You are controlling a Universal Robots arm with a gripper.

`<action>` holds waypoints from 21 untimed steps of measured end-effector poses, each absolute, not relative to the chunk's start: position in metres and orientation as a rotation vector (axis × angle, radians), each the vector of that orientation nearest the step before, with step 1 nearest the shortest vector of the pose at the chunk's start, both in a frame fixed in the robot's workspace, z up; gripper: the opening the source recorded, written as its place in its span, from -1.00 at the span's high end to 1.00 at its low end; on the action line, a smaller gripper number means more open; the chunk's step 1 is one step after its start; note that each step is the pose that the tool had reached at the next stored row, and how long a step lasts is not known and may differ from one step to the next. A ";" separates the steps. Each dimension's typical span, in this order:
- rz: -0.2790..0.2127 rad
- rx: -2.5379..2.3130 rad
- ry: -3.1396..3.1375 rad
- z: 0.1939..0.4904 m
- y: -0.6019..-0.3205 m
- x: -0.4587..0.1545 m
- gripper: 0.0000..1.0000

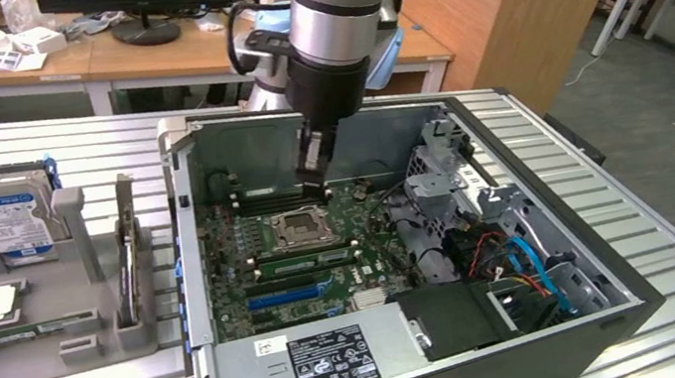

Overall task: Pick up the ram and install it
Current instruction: 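Press down the ram until it locks into place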

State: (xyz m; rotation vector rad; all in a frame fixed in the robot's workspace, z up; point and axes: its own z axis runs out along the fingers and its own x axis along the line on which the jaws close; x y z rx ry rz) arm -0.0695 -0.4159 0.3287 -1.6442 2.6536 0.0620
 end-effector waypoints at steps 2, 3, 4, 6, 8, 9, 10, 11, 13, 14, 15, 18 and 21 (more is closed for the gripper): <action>0.062 -1.612 2.673 0.329 -0.416 -0.070 0.79; 0.062 -1.596 2.682 0.329 -0.416 -0.070 0.79; 0.061 -1.579 2.692 0.329 -0.416 -0.070 0.79; 0.061 -1.547 2.710 0.329 -0.416 -0.070 0.79; 0.061 -1.515 2.727 0.329 -0.416 -0.071 0.79; 0.060 -1.499 2.736 0.329 -0.416 -0.071 0.79; 0.060 -1.483 2.745 0.329 -0.416 -0.071 0.79; 0.060 -1.465 2.754 0.328 -0.416 -0.071 0.79; 0.059 -1.433 2.770 0.328 -0.416 -0.071 0.79; 0.059 -1.417 2.778 0.328 -0.416 -0.071 0.79; 0.059 -1.400 2.786 0.328 -0.416 -0.072 0.79; 0.058 -1.351 2.810 0.328 -0.416 -0.072 0.79; 0.058 -1.301 2.833 0.328 -0.416 -0.072 0.79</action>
